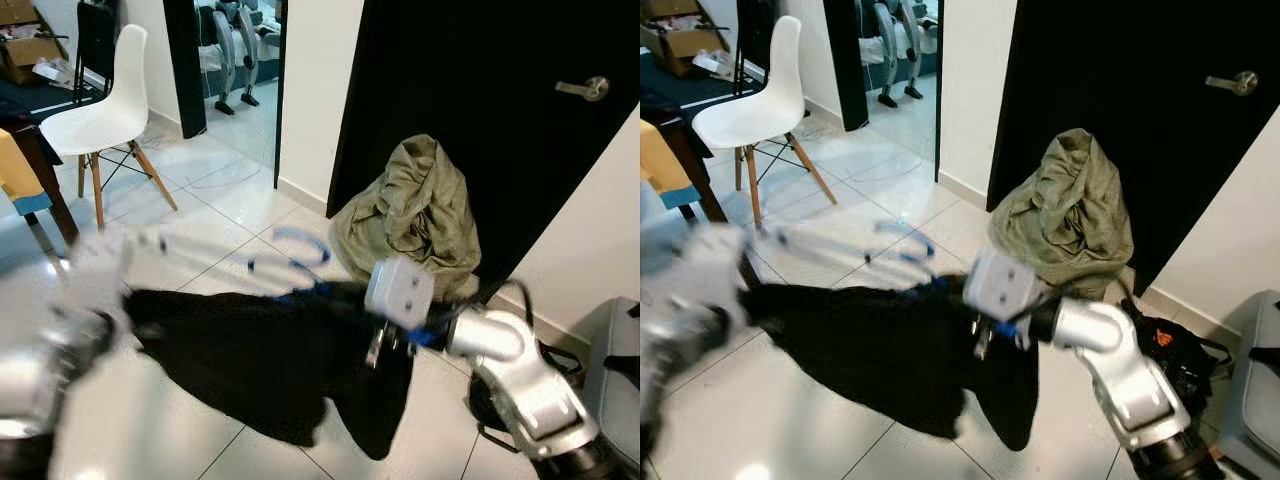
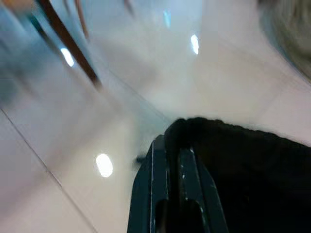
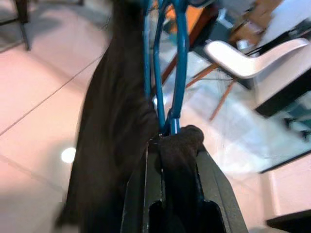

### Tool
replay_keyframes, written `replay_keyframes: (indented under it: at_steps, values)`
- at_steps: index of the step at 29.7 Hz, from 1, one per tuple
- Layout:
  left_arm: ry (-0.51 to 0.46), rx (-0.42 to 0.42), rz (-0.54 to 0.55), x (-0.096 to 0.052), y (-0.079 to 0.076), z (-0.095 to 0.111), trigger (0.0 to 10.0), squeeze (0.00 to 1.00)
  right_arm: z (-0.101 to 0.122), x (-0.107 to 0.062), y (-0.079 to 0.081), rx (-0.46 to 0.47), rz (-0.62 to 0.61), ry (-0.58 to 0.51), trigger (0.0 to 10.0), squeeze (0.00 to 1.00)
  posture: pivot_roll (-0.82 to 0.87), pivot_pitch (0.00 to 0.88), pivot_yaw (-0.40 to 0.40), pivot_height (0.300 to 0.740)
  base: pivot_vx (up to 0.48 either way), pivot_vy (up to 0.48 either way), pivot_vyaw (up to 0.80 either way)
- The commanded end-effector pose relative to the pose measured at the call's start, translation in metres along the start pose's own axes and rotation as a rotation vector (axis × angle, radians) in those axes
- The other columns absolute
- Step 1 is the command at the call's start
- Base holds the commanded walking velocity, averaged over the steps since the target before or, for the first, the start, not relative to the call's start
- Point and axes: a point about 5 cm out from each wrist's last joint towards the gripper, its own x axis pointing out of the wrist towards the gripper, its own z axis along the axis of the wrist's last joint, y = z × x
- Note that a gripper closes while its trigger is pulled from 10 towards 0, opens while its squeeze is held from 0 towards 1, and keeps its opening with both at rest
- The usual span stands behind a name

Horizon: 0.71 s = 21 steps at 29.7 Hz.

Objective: Hang hanger

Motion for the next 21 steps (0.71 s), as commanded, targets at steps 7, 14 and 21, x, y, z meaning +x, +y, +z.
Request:
replay_keyframes:
  at_steps: [7, 14, 21]
  values:
    - [0.003, 0.006, 0.177, 0.006, 0.033, -0.001, 10.0, 0.0, 0.007, -0.006, 0.01, -0.014, 0.073, -0.048, 0.0, 0.0, 0.0, 0.22, -0.058, 0.74, 0.0, 0.0, 0.0]
    - [0.022, 0.024, 0.078, 0.007, 0.016, -0.007, 10.0, 0.0, 0.013, -0.001, 0.013, -0.018, 0.084, -0.093, 0.0, 0.0, 0.0, 0.213, -0.053, 0.74, 0.0, 0.0, 0.0]
    - [-0.025, 0.028, 0.01, 0.006, 0.006, 0.0, 10.0, 0.0, 0.002, 0.007, 0.015, -0.057, 0.066, -0.027, 0.0, 0.0, 0.01, 0.209, -0.06, 0.74, 0.0, 0.0, 0.0]
